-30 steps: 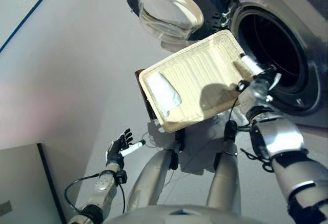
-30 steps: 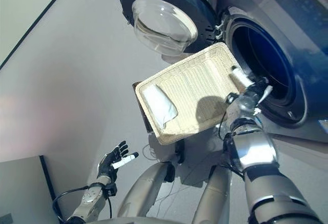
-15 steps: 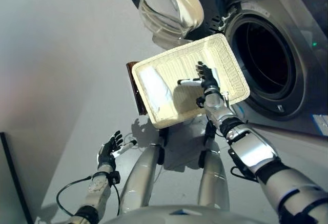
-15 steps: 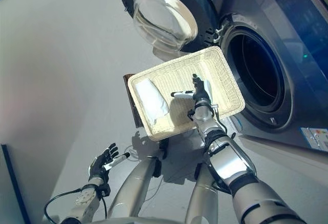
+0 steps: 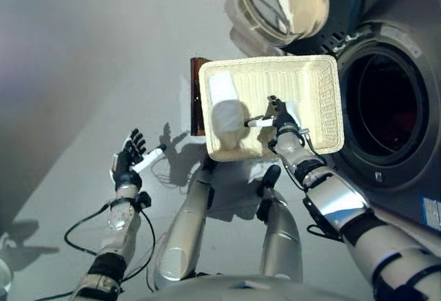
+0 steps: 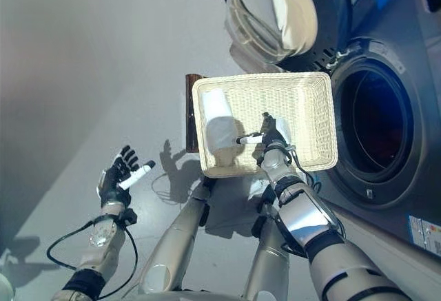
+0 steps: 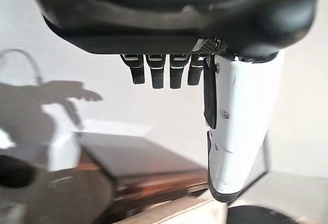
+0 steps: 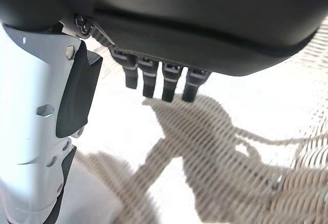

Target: Pick up the clothes and place them into the washing machine

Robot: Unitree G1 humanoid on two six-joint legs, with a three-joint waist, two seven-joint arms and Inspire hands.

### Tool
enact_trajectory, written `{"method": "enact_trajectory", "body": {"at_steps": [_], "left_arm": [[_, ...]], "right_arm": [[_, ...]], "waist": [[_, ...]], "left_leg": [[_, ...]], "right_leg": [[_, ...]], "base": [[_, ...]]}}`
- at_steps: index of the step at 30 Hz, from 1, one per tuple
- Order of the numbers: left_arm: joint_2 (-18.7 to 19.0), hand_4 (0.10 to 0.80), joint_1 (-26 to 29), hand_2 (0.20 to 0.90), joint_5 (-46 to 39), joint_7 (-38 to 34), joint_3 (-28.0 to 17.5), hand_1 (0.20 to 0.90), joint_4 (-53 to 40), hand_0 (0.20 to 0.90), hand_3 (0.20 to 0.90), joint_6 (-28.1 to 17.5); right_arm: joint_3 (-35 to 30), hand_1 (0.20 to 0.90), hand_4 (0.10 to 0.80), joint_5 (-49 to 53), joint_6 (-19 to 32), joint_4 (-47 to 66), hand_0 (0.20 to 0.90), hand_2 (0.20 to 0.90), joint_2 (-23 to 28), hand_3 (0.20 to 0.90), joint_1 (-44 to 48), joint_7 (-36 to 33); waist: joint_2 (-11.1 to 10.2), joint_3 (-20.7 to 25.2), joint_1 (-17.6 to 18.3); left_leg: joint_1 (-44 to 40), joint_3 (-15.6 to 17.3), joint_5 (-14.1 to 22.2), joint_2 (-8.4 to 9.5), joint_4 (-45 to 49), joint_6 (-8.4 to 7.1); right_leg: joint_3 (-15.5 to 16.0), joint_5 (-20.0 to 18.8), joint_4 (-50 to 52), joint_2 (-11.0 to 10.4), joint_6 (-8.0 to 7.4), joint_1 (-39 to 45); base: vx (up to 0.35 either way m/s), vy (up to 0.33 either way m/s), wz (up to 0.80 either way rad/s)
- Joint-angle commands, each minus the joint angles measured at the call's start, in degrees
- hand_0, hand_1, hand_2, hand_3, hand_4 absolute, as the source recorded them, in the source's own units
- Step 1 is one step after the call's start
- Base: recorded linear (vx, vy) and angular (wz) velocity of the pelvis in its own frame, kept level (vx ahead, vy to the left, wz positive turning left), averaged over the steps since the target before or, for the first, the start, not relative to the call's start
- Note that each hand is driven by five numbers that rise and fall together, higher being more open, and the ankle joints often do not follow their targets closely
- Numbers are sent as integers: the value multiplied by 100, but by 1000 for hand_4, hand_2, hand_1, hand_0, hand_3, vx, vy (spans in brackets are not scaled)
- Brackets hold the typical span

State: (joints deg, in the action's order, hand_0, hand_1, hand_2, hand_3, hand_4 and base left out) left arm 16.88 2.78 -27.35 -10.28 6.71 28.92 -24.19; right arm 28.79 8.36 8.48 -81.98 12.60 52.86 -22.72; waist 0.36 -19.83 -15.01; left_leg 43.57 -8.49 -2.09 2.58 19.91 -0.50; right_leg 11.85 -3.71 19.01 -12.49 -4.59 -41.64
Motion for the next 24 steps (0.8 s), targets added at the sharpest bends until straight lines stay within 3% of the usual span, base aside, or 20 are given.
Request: {"method": "enact_trajectory", "body": {"at_steps": [1, 13, 18, 24], "left_arm": [[371, 800, -121, 900, 148, -75, -383, 900, -414, 900, 900, -392], [449, 800, 21, 900, 220, -124, -342, 900, -468, 900, 900, -271], [393, 800, 28, 900, 179, -143, -379, 900, -637, 900, 900, -273], [355, 800, 158, 900, 264, -206, -239, 900, -703, 900, 900, -244]], "right_arm": [[38, 900, 800, 36, 170, 164, 900, 900, -10, 900, 329, -167], [117, 900, 800, 47, 175, 179, 900, 900, -477, 900, 327, -220], [146, 900, 800, 58, 113, -2, 900, 900, -447, 900, 688, -280], [86, 900, 800, 34, -4, -230, 900, 900, -31, 900, 1285, -323]], "waist": [[81, 5, -219], [-130, -271, -573], [-69, -499, -782], [139, -713, -1011]], "left_leg": [[359, 181, 178, 44, -3, -323], [715, -75, 207, 169, 253, -329], [1086, -217, 227, 286, 436, -324], [1516, -321, 294, 456, 750, -291]], "right_leg": [[0, 628, 326, 69, 71, 196], [323, 776, 563, 15, 54, 108], [507, 1026, 1058, -53, 79, -238], [672, 1282, 1585, -201, 96, -646]], "base": [[18, 11, 6], [27, -9, 13], [20, -15, 21], [32, -3, 25]]}}
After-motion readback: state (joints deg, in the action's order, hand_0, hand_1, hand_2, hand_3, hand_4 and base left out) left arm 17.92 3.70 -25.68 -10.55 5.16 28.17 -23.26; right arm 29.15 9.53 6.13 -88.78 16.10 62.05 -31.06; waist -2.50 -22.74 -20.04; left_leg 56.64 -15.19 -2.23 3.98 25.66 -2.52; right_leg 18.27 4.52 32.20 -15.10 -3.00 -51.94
